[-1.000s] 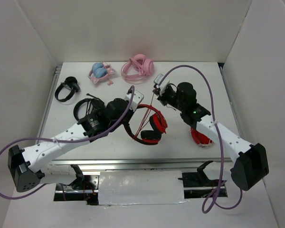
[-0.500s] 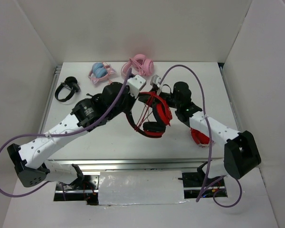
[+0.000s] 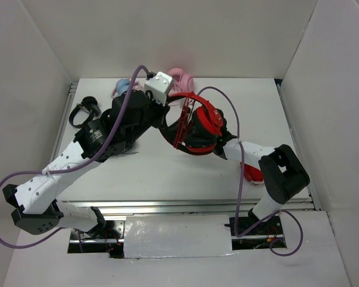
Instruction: Wrap the headphones
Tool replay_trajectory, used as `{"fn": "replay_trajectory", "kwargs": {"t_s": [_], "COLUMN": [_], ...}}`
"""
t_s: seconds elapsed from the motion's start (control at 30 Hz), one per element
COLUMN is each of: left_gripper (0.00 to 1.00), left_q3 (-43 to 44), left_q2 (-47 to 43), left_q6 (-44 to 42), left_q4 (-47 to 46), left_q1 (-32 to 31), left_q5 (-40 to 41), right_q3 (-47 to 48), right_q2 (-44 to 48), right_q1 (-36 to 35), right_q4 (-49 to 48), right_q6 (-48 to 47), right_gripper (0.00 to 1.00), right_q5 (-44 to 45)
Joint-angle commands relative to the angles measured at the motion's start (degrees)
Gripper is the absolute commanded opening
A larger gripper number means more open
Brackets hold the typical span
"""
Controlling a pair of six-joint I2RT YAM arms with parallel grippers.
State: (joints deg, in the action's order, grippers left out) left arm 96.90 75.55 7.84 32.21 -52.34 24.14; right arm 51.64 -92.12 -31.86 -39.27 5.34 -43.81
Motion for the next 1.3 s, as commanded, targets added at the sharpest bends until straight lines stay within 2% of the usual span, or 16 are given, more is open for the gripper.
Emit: {"fn": "replay_trajectory", "kwargs": {"t_s": [0.0,0.33,0.47,0.6,0.73,0.77,0.87,1.03,1.17,1.27], "left_gripper": [0.0,0.0,0.0,0.0,0.0,0.0,0.0,0.0,0.0,0.0], "left_q3": [3.82,4.44,4.0,4.43,6.19,6.37,6.9,6.37,4.01,1.98], "left_q2": [-2.16,-1.63,-1.28,-0.4,2.14,2.76,5.65,8.91,10.93,11.46], "left_q6": [2.62,6.14,8.33,15.61,23.08,26.41,29.07,33.03,34.09,33.22], "left_q4": [-4.34,-4.69,-5.14,-4.0,-0.84,1.17,3.03,5.06,5.33,3.75], "left_q1": [0.04,0.13,0.13,1.09,4.07,4.95,7.95,12.25,15.06,16.56], "left_q5": [3.63,11.54,16.1,25.4,30.69,31.4,29.21,30.7,30.88,27.02], "right_q3": [-1.45,-6.02,-8.3,-11.82,-14.98,-17.68,-21.22,-21.13,-23.68,-24.91], "right_q2": [-0.7,-1.31,0.27,2.37,4.14,4.31,5.19,12.04,20.1,25.22], "right_q1": [-1.36,-2.86,-4.26,-6.37,-9.36,-10.76,-13.48,-19.46,-24.12,-26.23], "right_q4": [-9.68,-17.33,-19.0,-20.5,-20.14,-23.37,-26.12,-13.93,-9.7,-5.48], "right_q6": [4.67,9.24,10.21,12.49,17.14,18.98,19.27,13.75,11.19,8.38], "right_gripper": [0.25,0.26,0.0,0.0,0.0,0.0,0.0,0.0,0.0,0.0], "right_q5": [-0.05,1.01,5.04,12.24,26.82,28.33,33.26,43.6,51.53,56.63]}}
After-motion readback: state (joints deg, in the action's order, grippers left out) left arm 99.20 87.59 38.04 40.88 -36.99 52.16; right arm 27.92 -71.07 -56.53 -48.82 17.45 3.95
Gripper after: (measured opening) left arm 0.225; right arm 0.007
